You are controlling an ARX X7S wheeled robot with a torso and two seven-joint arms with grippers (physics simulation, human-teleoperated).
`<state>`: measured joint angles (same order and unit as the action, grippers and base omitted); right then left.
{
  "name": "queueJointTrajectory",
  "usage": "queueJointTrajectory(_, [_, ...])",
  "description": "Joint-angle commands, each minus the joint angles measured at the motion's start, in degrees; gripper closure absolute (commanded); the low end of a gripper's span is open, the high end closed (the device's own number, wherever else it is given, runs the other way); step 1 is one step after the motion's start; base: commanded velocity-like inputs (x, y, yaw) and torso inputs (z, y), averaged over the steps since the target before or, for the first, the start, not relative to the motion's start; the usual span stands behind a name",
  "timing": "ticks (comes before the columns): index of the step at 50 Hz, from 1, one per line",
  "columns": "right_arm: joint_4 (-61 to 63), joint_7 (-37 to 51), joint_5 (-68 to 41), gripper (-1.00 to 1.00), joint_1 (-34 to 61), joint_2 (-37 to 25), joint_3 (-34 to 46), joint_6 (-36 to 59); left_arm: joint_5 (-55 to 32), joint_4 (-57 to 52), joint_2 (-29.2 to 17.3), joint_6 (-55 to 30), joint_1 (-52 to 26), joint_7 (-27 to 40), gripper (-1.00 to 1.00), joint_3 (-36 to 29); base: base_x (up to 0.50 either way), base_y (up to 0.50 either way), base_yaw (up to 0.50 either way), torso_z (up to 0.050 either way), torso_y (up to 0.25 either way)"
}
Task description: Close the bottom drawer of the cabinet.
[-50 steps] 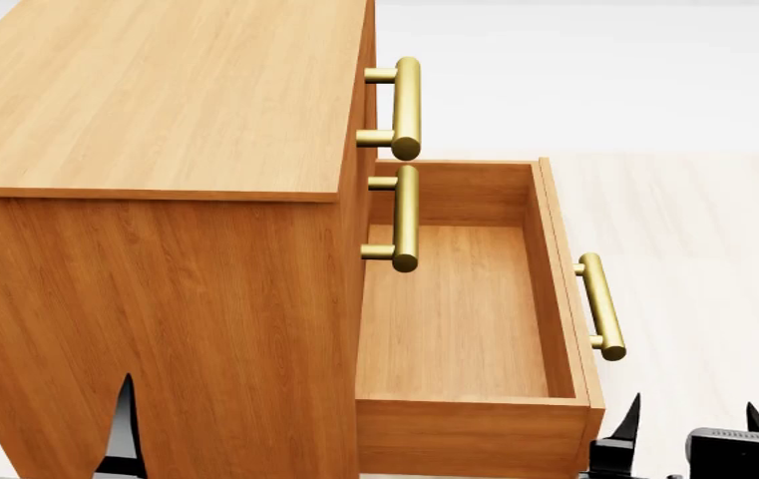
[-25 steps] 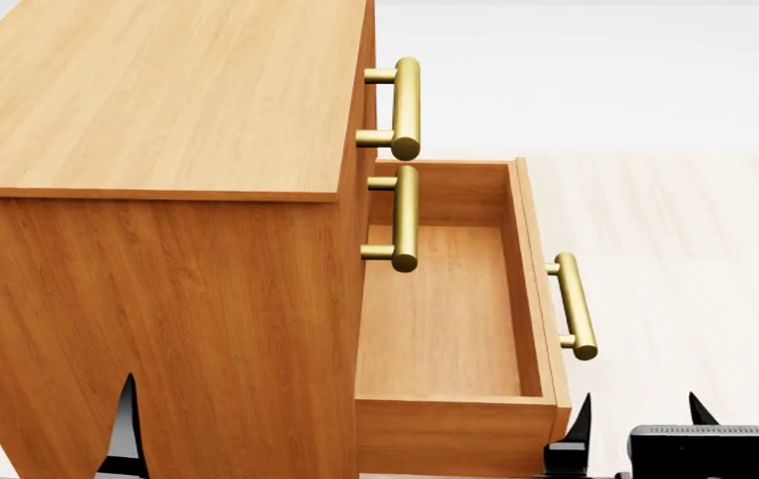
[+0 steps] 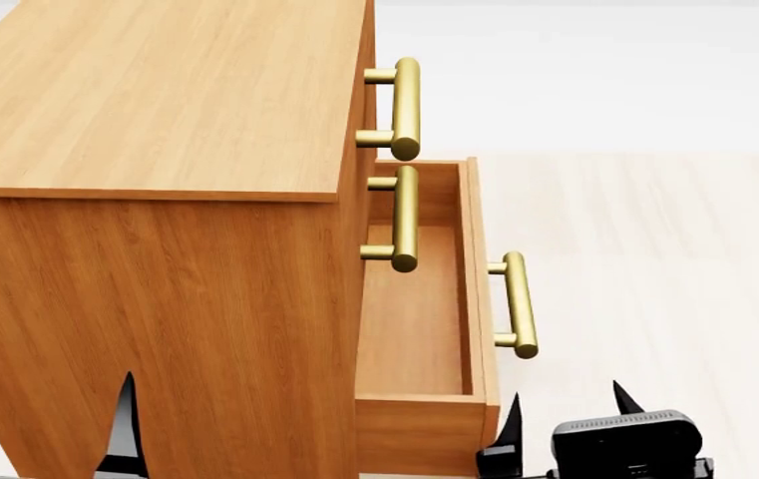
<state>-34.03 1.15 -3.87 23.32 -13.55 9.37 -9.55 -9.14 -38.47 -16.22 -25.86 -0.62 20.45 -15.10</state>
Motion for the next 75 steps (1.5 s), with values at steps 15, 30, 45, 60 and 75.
queueJointTrajectory(15, [4.29, -4.11, 4.28, -1.0, -0.15, 3.69, 5.62, 1.94, -0.04, 1.15, 0.77, 1.36, -0.06, -1.07, -1.0, 1.02, 0.0, 0.0, 0.0, 0.0, 0.0])
queueJointTrajectory(30, [3.89, -4.55, 5.73, -1.0, 1.89, 4.83, 8.39, 2.68, -0.25, 1.55, 0.57, 1.96, 0.07, -0.74, -1.0, 0.6, 0.0, 0.0, 0.0, 0.0, 0.0])
queueJointTrajectory(45, [10.71, -7.79, 4.97, -1.0, 1.09, 4.71, 10.94, 5.94, -0.45, 1.59, 0.32, 1.97, -0.06, -0.29, -1.0, 0.33, 0.0, 0.0, 0.0, 0.0, 0.0])
queueJointTrajectory(60, [19.25, -17.11, -2.87, -1.0, -0.24, 2.92, 11.91, 13.58, -0.56, 2.4, 0.1, 2.69, -0.08, -0.08, -1.0, -0.1, 0.0, 0.0, 0.0, 0.0, 0.0])
queueJointTrajectory(75, [20.02, -18.03, -4.56, -1.0, 0.21, 2.44, 11.81, 14.14, -0.9, 2.78, -0.23, 3.08, -0.31, 0.15, -1.0, -0.04, 0.0, 0.0, 0.0, 0.0, 0.001])
